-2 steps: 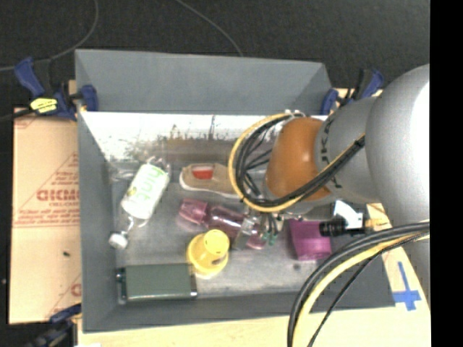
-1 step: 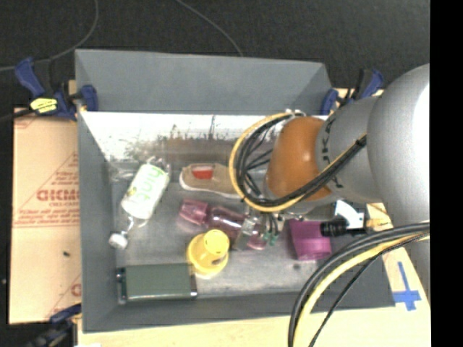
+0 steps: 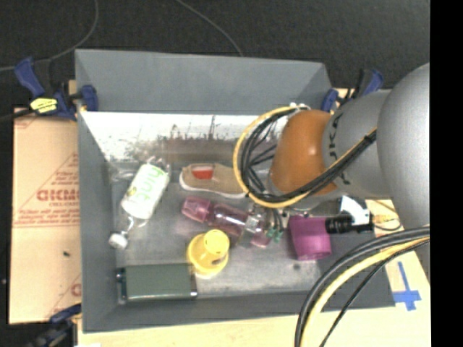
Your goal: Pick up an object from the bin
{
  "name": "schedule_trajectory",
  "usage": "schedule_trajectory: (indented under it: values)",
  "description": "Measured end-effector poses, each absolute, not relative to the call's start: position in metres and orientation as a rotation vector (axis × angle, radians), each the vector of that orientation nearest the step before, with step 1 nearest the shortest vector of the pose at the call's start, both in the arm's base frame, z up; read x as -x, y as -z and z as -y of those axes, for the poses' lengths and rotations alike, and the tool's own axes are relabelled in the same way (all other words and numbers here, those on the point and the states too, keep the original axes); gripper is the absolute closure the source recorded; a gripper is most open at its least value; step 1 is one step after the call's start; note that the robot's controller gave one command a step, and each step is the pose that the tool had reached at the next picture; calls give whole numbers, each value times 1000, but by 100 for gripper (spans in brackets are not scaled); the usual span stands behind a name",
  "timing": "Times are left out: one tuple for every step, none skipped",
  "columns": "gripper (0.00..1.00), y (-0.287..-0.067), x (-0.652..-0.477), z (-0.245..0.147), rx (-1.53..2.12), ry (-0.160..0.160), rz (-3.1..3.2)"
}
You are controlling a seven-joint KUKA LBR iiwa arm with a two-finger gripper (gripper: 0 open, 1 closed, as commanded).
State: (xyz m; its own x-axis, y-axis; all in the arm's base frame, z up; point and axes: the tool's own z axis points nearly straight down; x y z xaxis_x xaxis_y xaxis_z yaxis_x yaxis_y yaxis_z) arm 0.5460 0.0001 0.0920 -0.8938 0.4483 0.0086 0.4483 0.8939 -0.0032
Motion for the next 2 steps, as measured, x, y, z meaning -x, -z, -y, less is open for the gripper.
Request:
schedule_trajectory:
  values:
    - [100, -110, -549, 0, 722, 2, 3060]
    - [100, -122, -548, 1, 719, 0, 3056]
